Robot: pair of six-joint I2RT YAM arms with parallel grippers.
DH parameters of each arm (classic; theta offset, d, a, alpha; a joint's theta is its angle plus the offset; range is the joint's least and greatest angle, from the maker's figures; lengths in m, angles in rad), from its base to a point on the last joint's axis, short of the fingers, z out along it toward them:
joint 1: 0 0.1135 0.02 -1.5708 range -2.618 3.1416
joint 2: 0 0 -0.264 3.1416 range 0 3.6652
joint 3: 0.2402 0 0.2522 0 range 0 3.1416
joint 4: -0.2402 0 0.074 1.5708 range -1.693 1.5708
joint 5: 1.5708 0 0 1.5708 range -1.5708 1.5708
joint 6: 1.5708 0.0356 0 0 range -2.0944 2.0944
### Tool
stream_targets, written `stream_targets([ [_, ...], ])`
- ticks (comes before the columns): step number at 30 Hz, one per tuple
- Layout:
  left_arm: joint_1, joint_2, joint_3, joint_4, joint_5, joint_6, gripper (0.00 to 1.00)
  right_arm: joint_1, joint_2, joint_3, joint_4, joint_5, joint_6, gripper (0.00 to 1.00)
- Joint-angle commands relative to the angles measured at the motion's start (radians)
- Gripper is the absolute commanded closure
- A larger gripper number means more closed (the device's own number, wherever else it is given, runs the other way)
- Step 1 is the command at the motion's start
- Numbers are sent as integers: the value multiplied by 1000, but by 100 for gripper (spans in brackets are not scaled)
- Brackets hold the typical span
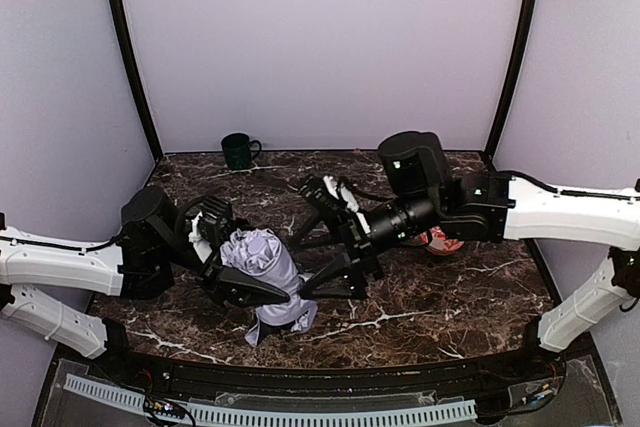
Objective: Put away the umbrella
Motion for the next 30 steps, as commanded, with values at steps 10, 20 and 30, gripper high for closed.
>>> stream_targets([
  [10, 3, -41, 59, 56, 105, -7, 100, 50, 28, 31, -172, -196, -115, 5],
  [20, 2, -71, 77, -7, -22, 31, 100, 25, -175, -151, 253, 54, 68, 11],
  [30, 1, -90, 45, 12, -125, 31, 99, 63, -140, -173, 353, 24, 102, 70],
])
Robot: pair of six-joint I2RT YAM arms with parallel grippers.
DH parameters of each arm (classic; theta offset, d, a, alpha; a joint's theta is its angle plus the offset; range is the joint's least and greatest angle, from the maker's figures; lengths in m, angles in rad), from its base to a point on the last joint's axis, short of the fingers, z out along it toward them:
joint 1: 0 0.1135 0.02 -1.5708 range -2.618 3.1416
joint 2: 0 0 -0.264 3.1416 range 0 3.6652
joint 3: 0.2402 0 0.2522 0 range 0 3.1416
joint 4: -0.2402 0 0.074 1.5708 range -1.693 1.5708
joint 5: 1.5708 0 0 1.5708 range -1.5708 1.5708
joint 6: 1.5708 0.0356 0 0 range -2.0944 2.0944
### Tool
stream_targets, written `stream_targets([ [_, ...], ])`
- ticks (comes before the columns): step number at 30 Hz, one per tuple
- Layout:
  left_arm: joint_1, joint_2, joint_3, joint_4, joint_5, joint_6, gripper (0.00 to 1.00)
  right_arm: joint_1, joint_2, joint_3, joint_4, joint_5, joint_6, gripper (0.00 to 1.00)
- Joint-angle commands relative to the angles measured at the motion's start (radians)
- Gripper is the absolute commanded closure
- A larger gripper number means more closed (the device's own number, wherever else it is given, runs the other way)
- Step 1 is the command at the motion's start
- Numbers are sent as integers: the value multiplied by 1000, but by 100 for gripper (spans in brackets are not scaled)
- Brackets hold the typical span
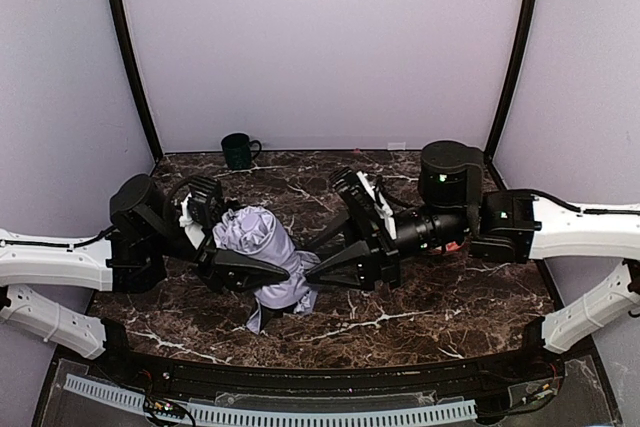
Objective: Put away the umbrella
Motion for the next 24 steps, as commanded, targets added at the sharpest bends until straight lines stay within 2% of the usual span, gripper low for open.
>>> stream_targets([
  [1, 1, -43, -8, 65, -57, 14, 99, 11, -7, -14, 100, -27, 32, 74],
  [5, 1, -54, -8, 1, -188, 53, 99, 25, -5, -34, 158, -18, 64, 76],
  [9, 1, -52, 16, -126, -334, 101, 100, 69, 21, -4, 133, 94, 36, 76],
  [13, 1, -40, 49, -252, -403, 152, 100, 115, 31, 47, 53, 248, -32, 76],
  [14, 1, -44, 48, -273, -446, 160, 100, 128, 29, 68, 24, 294, -50, 75],
  [18, 2, -60, 60, -387, -797, 221, 100, 165, -2, 93, -65, 448, -93, 73],
  [19, 1, -60, 71, -428, -829, 253, 100, 174, -10, 90, -68, 468, -101, 73],
  [22, 3, -55, 87, -480, -912, 259, 100, 185, -32, 68, -48, 439, -135, 71],
  [24, 15, -65, 72, -464, -904, 222, 100, 185, -47, 59, -39, 381, -148, 70],
])
